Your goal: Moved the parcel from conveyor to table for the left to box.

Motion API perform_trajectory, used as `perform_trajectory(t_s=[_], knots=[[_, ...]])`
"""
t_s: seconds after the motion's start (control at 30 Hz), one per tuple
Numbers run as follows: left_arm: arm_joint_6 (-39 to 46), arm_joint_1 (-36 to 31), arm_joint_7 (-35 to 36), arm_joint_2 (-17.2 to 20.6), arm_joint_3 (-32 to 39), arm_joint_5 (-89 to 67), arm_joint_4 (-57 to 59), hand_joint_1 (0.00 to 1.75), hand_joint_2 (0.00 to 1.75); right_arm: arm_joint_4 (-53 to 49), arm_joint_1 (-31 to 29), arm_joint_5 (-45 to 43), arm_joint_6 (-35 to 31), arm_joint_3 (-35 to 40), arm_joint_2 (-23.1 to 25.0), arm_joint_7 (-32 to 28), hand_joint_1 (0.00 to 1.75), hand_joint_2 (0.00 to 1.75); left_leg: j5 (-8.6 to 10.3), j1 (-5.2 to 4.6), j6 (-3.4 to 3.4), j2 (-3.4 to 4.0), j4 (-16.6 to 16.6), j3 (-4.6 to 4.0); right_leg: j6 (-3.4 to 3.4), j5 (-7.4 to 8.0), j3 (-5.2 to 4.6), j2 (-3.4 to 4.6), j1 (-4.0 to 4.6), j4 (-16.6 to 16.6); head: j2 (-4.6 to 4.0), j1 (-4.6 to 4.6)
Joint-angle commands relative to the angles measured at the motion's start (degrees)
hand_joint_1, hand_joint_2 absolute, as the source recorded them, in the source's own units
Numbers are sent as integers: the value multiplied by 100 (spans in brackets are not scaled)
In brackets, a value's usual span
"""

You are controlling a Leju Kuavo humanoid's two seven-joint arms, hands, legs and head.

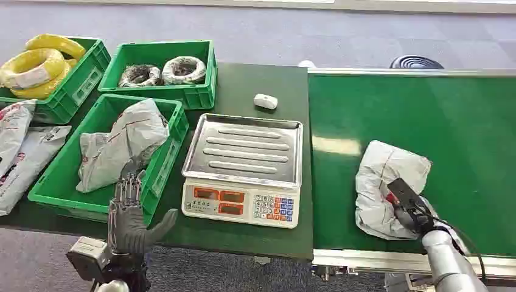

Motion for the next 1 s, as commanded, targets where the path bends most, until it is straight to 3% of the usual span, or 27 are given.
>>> perform_trajectory(t_s=[0.03,0.1,0.2,0.3,0.37,0.43,0.5,0.53,0.57,0.6,0.63,0.7,0.93,0.97,1.0], knots=[[55,88,20,-28,252,-43,-50,0,175,-1363,-424,-1180,-1259,-550,787,-1261,175,175,4,-5,-1,10,-4,-6,-1,5,-12,9,-5,0,0,2],[129,-50,-39,21,210,22,66,0,175,-3470,141,-1976,-1513,-364,1121,-1381,175,175,5,-7,1,4,-1,-17,0,5,-21,4,-8,6,0,0],[182,-148,-106,7,137,70,158,0,175,-5603,791,-2860,-2299,213,1428,-1540,175,175,4,-9,-3,8,-5,-28,-4,6,-37,12,-9,9,0,7],[222,-266,-129,-20,87,61,245,0,175,-6243,815,-3287,-3055,786,1548,-1798,175,175,6,-6,-2,-24,-1,-31,0,-3,-31,-22,-7,9,0,2],[220,-334,-135,-5,73,69,290,0,175,-6293,741,-3657,-3247,957,1567,-2047,175,175,5,-9,-2,-20,0,-31,-1,-6,-33,-19,-9,11,0,2],[222,-404,-149,29,95,79,326,0,175,-6296,616,-3850,-3044,1291,1640,-2111,175,175,4,-8,-3,-9,-2,-27,-4,-4,-33,-8,-9,10,0,2],[238,-450,-174,63,129,74,357,0,175,-5775,322,-3544,-2061,1892,1532,-1348,175,175,5,-6,-2,-13,-2,-30,-3,-3,-33,-12,-6,8,0,4],[231,-455,-181,66,139,75,364,0,175,-5613,247,-3488,-2079,1905,1592,-1395,175,175,8,-6,-2,-10,-6,-26,-3,-1,-31,-10,-6,6,0,2],[220,-461,-191,96,126,68,385,0,175,-5255,115,-3644,-1172,2136,1515,-889,175,175,7,-7,-2,-2,-4,-24,-2,1,-33,-1,-7,7,0,4],[222,-484,-194,105,119,59,471,0,175,-4620,-105,-3477,-613,2337,1500,-398,175,175,6,-3,-2,-3,-5,-22,-2,1,-25,-2,-3,3,0,4],[207,-507,-210,106,111,54,524,0,175,-4095,-278,-3180,-401,2488,1502,-322,175,175,8,-3,-2,9,-8,-19,-3,7,-26,9,-3,0,0,2],[196,-556,-217,76,98,38,581,0,175,-3165,-523,-2882,-420,2527,1539,-498,175,175,7,-2,-1,13,-10,-7,-4,4,-12,10,-2,-3,0,2],[209,-551,-216,75,84,32,561,0,175,-3264,-484,-2864,-385,2450,1509,-553,175,175,13,-2,4,-45,-3,-20,-2,-5,-9,-44,-4,0,0,7],[198,-547,-193,58,98,24,554,0,175,-3125,-519,-2699,41,2483,1479,154,175,175,12,-3,4,-38,-7,-17,-2,-3,-7,-37,-4,-5,0,4],[168,-578,-154,47,93,-1,578,0,175,-2807,-602,-2465,210,2601,1425,428,175,175,13,-4,4,-44,-5,-20,-1,-4,-8,-41,-5,-2,-2,4]])
